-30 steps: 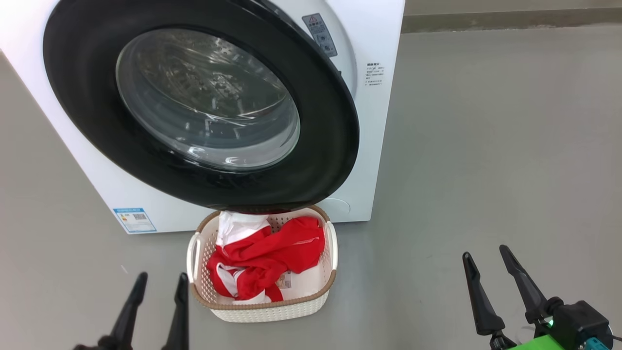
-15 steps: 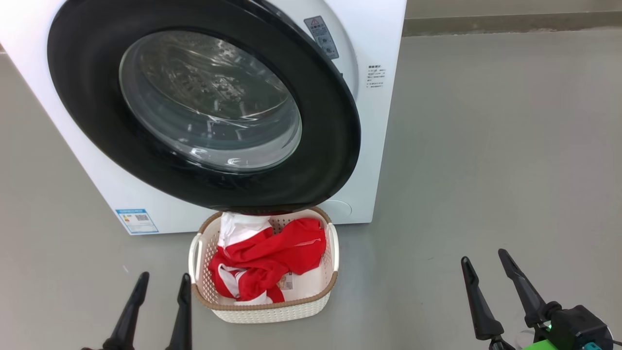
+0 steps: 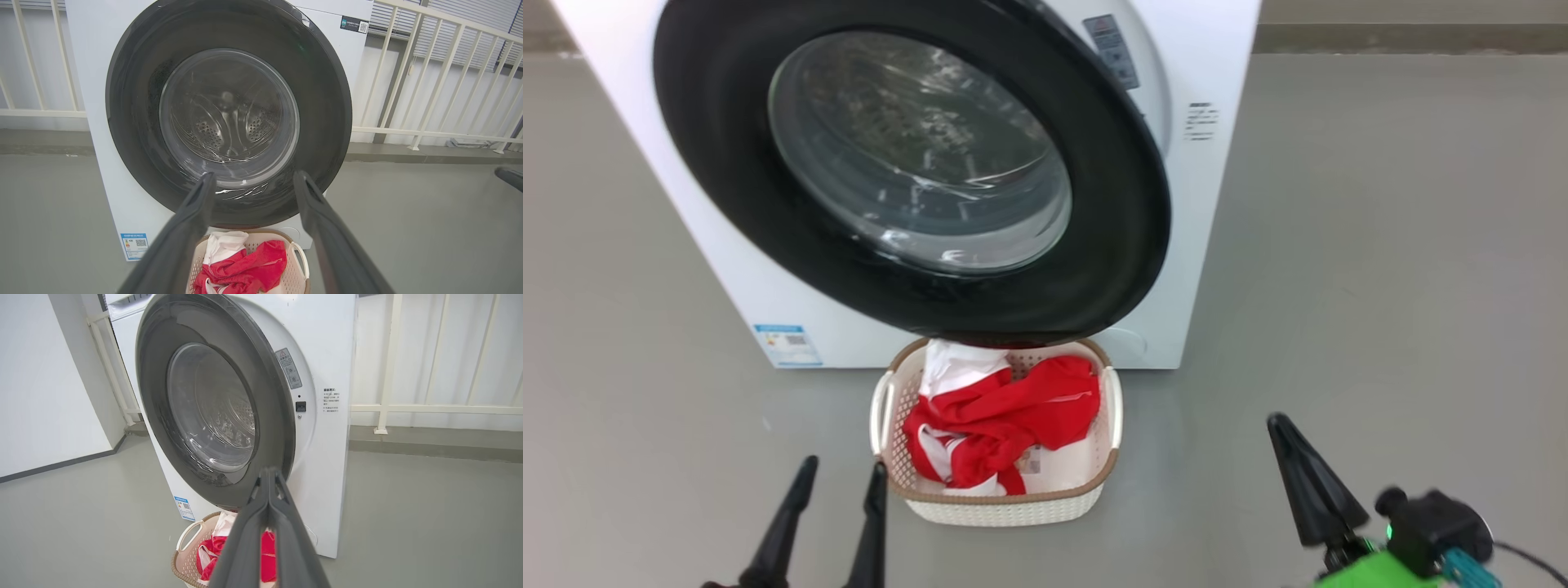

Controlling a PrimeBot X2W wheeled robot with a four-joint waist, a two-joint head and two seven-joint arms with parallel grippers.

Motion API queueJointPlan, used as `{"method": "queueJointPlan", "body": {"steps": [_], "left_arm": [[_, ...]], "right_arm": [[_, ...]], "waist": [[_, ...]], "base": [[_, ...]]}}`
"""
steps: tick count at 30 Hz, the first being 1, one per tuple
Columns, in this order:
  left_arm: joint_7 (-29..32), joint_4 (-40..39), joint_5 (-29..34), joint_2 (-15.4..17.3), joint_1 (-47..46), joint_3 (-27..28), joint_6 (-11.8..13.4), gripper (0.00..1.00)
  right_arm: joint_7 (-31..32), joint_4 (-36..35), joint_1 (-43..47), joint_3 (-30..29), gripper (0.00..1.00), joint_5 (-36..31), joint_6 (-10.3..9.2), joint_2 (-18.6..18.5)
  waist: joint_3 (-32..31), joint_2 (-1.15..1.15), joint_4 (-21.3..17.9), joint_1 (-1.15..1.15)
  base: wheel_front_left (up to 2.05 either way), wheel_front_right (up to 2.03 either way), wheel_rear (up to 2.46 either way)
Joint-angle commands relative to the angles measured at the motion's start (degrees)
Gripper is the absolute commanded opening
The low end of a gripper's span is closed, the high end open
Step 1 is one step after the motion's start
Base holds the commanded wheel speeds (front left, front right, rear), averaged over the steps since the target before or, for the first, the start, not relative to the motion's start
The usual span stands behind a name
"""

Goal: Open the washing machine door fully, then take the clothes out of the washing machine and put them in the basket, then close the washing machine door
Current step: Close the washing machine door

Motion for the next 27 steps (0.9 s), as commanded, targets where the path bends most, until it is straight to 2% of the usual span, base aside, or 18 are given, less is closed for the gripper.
{"method": "queueJointPlan", "body": {"steps": [1, 12, 27], "left_arm": [[-0.69, -1.49, 0.07, 0.09, -2.13, 0.88, -0.71, 1.0], [-0.69, -2.64, -1.79, -0.11, -5.06, -3.02, -0.6, 1.0], [-0.69, -4.82, -2.62, -0.12, -8.96, -5.41, 0.55, 1.0]], "right_arm": [[-0.36, -0.48, -4.23, 2.15, 0.0, -0.3, 0.36, -0.7], [-0.36, 6.46, -18.36, 7.13, 0.0, -1.54, 0.36, -0.8], [-0.36, 14.51, -33.04, 6.91, 0.0, 0.08, 0.36, -2.26]], "waist": [[1.18, 0.0, 1.59, 0.0], [6.13, 0.0, 5.99, 0.0], [12.9, 0.0, 9.17, 0.0]], "base": [[0.0, 0.0, 0.0], [0.0, 0.0, 0.0], [0.0, 0.0, 0.0]]}}
